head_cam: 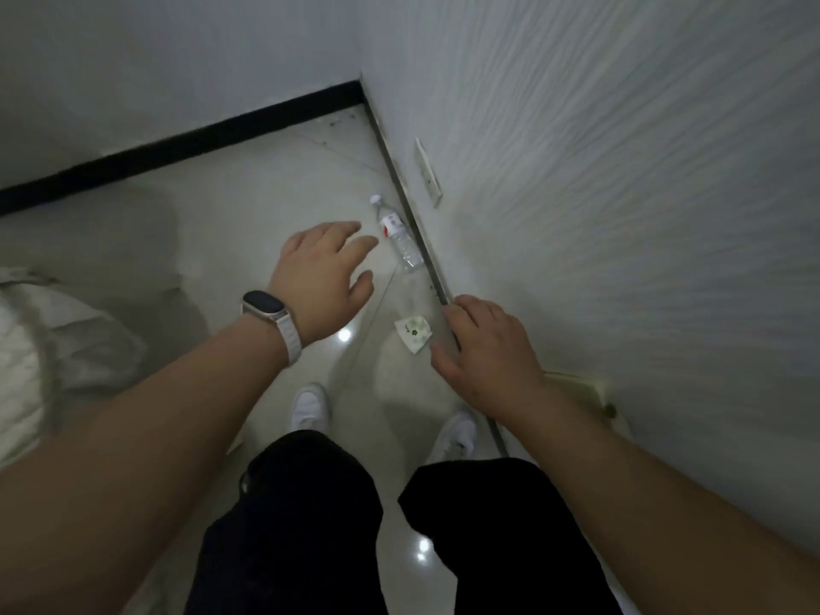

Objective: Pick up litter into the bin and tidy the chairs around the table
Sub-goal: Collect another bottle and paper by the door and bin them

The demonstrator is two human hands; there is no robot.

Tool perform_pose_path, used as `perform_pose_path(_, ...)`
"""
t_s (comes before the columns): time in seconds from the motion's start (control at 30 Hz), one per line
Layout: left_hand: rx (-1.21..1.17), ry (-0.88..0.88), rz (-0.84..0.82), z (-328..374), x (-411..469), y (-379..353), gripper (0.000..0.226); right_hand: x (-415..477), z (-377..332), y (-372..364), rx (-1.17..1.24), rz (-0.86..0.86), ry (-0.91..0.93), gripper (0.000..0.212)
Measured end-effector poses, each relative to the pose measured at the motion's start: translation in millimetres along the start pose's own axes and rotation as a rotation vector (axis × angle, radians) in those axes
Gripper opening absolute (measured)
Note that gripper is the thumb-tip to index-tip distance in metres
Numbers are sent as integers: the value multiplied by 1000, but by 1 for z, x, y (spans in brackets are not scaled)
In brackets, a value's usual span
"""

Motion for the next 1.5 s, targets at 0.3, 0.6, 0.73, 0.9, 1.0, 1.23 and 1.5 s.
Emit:
perform_pose_path(0.3, 79, -157, -34, -49, 105, -164, 42, 100, 41, -130, 20, -30, -9, 50)
perform_pose_path(0.6, 116, -338, -63, -94, 180, -290, 44, 184, 94, -230, -124, -125, 58, 54)
perform_pose_path(0.73, 140, -375, -119, -114, 210, -341, 53, 210, 122, -284, -183, -262, 66, 60)
perform_pose_path(0.9, 117, -487, -123, -119, 242, -378, 59, 228, 147, -346, -182, -441, 40, 70)
perform_pose_path(1.0, 153, -527, -118, -121, 262, -388, 62, 231, 159, -366, -137, -466, 42, 73)
perform_pose_path(1.23, 267, -513, -132, -130, 285, -404, 81, 230, 165, -411, -104, -557, 94, 81)
perform_pose_path(1.5, 377, -547, -101, -122, 289, -401, 77, 226, 174, -426, -186, -551, 33, 51)
Point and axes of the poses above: each hand's wrist, its own x-axis towards the middle knuckle, its own y-axis out of the back of the hand, z = x × y, the point moved 8 cm from there along x, towards the middle knuckle, and after that the axes turned 9 degrees about -z, right-handed, at the moved point
